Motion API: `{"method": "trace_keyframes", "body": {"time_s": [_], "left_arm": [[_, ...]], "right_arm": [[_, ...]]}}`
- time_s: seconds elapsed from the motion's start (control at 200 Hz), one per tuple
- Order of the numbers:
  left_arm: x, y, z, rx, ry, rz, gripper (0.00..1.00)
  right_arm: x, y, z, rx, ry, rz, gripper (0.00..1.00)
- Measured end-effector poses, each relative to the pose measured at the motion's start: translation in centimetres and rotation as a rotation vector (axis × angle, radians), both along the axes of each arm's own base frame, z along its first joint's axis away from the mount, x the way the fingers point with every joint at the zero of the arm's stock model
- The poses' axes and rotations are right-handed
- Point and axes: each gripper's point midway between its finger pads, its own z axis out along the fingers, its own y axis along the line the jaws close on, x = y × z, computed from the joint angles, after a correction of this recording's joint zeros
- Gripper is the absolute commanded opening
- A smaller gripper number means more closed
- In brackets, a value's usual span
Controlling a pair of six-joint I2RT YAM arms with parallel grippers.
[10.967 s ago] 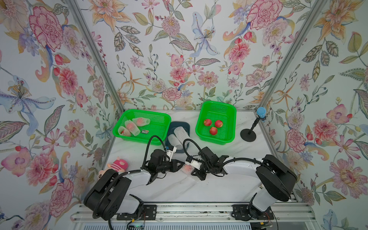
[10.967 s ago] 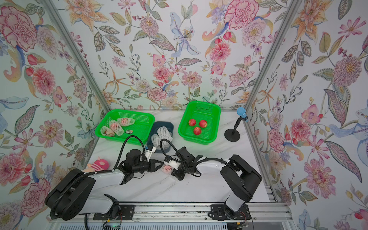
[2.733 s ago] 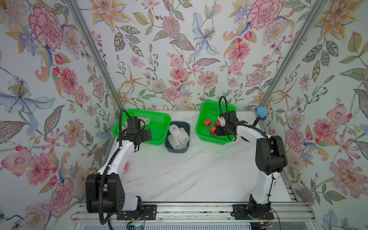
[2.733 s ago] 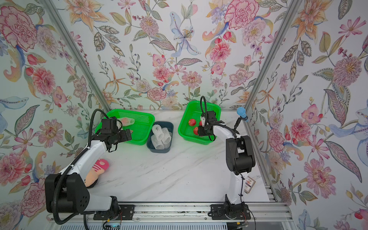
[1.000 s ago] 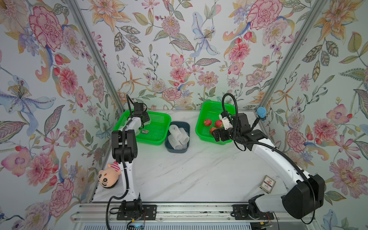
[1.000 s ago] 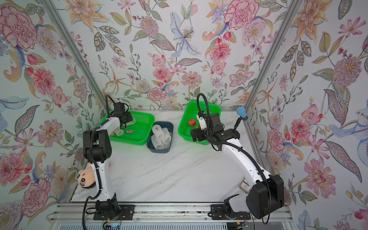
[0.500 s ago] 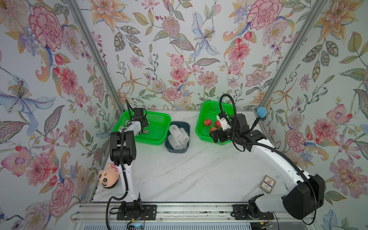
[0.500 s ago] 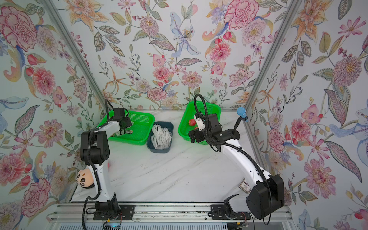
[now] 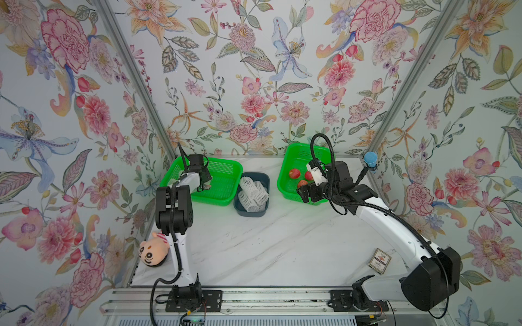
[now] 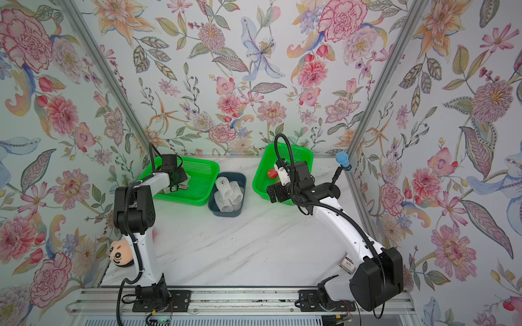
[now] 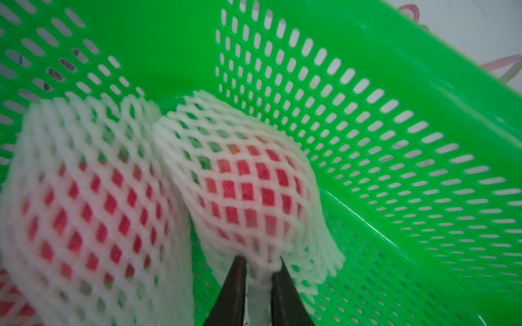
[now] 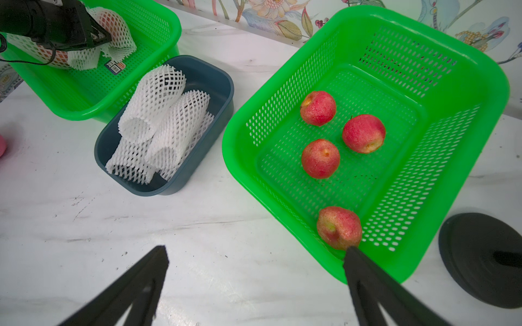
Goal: Remove foam nets from apples
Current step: Pick up the apple from the basket, then place the apple at the center of the board.
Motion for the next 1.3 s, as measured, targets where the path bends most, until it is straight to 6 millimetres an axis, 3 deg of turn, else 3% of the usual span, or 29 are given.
{"method": "trace_keyframes", "body": {"time_s": [0.095,0.295,0.56,0.801,1.076,1.296], "left_arm": [[-0.7,-0.3,-0.1,0.016,0.015,-0.021,0.0],[-3.0,-1.1,2.1,0.082,0.012,-0.048,0.0],[-6.2,-5.0,6.0,0.177,-0.038,-0.126,0.0],[-10.6,-9.7,8.9,0.24,-0.085,-0.223,0.0],[-16.7,-13.6,15.0,0.246,-0.241,-0.314,0.0],[-22.1,-16.1,15.1,0.204,-0.271,-0.431,0.0]], "right_arm": [[0.0,0.0,0.0,0.0,0.0,0.0,0.99],[0.0,0.0,-0.1,0.0,0.001,0.001,0.99],[0.0,0.1,-0.1,0.001,0.002,0.003,0.99],[0.0,0.3,0.0,0.008,0.002,0.011,0.99],[0.0,1.0,0.4,0.031,-0.011,0.033,0.99],[0.0,1.7,-0.1,0.028,-0.004,0.048,0.99]]}}
